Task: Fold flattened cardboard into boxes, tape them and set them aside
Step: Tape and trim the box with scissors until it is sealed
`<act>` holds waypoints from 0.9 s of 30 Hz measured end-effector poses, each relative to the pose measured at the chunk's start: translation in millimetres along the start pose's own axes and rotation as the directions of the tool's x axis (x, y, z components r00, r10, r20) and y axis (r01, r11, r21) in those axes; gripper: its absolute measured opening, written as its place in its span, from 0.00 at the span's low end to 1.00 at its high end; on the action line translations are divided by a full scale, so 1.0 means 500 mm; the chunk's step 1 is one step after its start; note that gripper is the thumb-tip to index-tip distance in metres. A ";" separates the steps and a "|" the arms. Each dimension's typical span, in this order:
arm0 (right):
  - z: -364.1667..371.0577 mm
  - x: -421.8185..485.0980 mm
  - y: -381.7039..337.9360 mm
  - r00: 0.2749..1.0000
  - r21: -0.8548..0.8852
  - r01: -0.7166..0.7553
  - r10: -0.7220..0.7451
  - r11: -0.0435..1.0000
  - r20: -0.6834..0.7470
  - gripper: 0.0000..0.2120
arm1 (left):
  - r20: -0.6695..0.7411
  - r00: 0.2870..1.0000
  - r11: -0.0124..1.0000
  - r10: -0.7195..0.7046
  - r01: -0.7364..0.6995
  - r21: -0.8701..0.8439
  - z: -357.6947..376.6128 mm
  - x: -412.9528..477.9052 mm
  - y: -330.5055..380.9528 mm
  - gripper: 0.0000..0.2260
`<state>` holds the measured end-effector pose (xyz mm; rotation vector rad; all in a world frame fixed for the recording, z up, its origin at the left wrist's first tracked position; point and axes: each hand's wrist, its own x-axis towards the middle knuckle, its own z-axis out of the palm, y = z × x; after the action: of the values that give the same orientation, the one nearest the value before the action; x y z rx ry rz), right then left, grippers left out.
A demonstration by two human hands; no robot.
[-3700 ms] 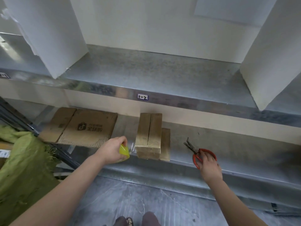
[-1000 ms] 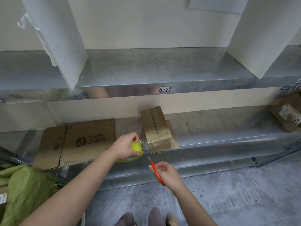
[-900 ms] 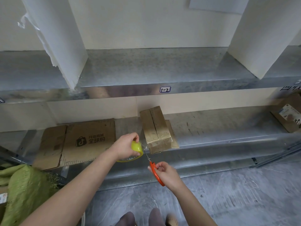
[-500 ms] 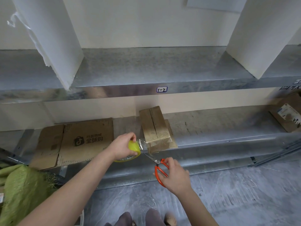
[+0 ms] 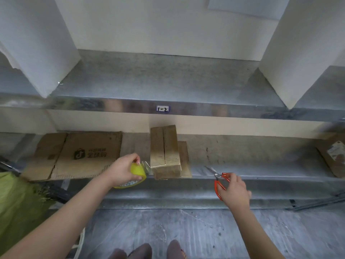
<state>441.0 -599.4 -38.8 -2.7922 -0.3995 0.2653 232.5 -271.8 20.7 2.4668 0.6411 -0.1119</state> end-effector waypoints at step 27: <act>0.011 -0.059 -0.166 0.790 0.152 0.612 -0.607 0.776 -0.086 0.23 | -0.029 0.992 0.991 -0.124 0.123 -0.044 0.009 -0.030 0.020 0.21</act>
<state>391.7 -530.8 -12.7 -2.3300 -1.1796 0.0915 224.0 -287.7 25.3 2.3925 0.8021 -0.1059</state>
